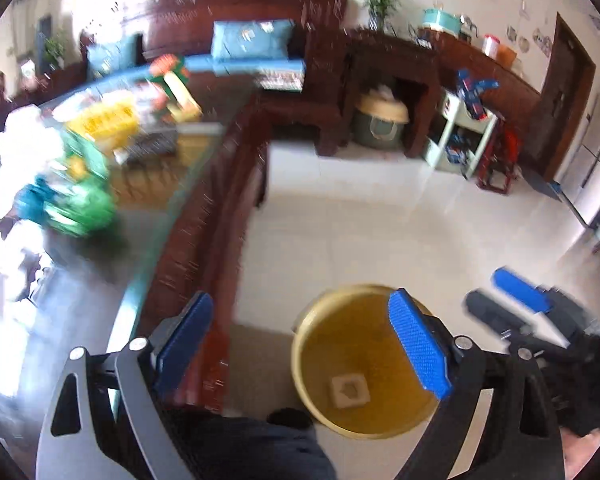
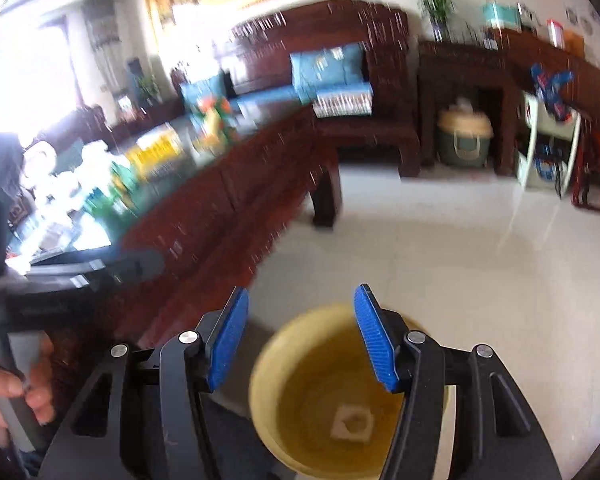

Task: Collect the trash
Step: 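Return to the table and grasp the orange crumpled paper with the left gripper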

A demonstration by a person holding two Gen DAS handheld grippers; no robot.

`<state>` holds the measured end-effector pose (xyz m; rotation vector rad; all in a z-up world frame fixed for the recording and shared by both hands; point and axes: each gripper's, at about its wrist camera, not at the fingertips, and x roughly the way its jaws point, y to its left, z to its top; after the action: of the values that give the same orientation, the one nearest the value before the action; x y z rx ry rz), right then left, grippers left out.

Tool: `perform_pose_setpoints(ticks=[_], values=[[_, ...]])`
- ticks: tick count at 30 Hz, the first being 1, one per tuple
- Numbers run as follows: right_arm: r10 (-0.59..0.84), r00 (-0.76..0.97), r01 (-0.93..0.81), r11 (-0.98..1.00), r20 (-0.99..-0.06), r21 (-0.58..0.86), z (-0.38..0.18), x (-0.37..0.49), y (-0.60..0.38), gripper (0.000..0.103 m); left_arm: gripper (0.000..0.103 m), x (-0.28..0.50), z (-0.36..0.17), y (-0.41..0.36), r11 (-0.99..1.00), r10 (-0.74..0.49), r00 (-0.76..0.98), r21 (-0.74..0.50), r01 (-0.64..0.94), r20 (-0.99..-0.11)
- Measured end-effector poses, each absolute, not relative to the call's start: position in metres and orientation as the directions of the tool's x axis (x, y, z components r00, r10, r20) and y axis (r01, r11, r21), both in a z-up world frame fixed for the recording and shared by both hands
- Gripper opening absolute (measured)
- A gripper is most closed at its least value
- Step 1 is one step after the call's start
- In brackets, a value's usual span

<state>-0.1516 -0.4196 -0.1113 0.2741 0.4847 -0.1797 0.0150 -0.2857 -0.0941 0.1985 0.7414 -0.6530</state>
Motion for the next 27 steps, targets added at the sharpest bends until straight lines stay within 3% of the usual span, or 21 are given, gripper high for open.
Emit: perform_pose_setpoints(ticks=[3,5,11,19,27], values=[[-0.069,0.92,0.156,0.967,-0.386,0.2,-0.079,-0.152,-0.395,0.06,0.095,0.005,-0.071,-0.256,0.821,-0.456,0.637,-0.016,0.571,-0.622],[-0.017,0.948,0.081,0.979,-0.319,0.188,-0.06,-0.149,-0.371,0.072,0.098,-0.001,-0.054,-0.231,0.842,-0.443,0.682,-0.008,0.54,-0.582],[0.156,0.97,-0.136,0.984,-0.184,0.117,-0.021,-0.129,-0.295,0.091,0.099,-0.014,-0.017,-0.141,0.928,-0.293,0.819,0.061,0.369,-0.494],[0.354,0.914,-0.342,0.935,-0.196,0.095,-0.011,-0.077,-0.203,0.095,0.099,0.013,-0.01,-0.012,0.997,-0.062,0.851,-0.002,0.071,-0.522],[0.429,0.865,-0.412,0.903,-0.261,0.119,-0.023,-0.047,-0.144,0.095,0.099,0.056,-0.034,0.072,0.999,-0.001,0.828,-0.045,-0.029,-0.56]])
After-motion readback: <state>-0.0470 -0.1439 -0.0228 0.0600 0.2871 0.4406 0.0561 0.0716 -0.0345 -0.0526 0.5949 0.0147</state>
